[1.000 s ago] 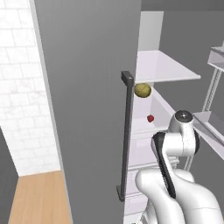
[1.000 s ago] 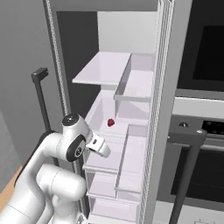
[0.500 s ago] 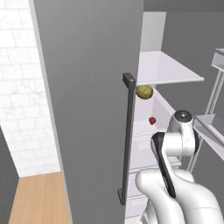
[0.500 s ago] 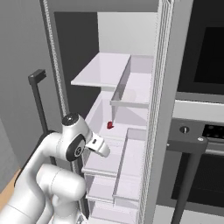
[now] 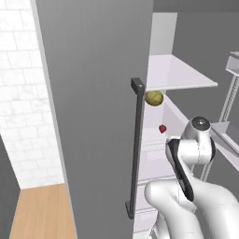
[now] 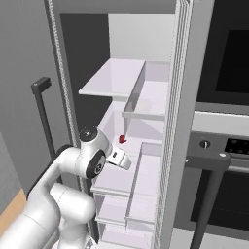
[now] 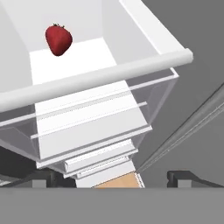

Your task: Take the strawberry from the fridge and place it on top of the pancake, located on the dining counter.

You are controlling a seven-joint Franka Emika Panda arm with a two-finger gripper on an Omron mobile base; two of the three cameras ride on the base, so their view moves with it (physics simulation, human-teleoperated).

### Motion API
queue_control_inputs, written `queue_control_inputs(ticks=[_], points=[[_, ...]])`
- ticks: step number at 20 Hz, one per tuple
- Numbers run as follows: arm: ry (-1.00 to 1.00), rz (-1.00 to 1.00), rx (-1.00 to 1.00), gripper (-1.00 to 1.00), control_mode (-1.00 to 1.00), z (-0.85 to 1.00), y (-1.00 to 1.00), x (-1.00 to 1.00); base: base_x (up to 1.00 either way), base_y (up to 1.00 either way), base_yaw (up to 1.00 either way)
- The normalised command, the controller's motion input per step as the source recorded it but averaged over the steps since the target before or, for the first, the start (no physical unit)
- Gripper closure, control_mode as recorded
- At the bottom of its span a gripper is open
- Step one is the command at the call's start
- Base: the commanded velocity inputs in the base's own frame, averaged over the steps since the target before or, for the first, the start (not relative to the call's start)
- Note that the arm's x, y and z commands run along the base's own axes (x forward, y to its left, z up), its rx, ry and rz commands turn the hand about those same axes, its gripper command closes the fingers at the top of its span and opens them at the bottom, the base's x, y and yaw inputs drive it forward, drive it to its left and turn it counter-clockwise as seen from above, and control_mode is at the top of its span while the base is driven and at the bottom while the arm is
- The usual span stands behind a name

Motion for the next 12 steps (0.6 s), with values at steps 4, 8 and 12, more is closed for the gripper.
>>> queue_control_inputs(ticks=[4, 8, 12], points=[[-0.01, 0.05, 0.0, -1.0, -1.0, 0.17, 0.0, 0.61, 0.0, 0.0, 0.0], [-0.06, 0.01, 0.0, -1.0, -1.0, 0.29, 0.06, 0.46, 0.0, 0.0, 0.0], [0.0, 0.0, 0.0, -1.0, -1.0, 0.09, 0.14, 0.39, 0.0, 0.0, 0.0]])
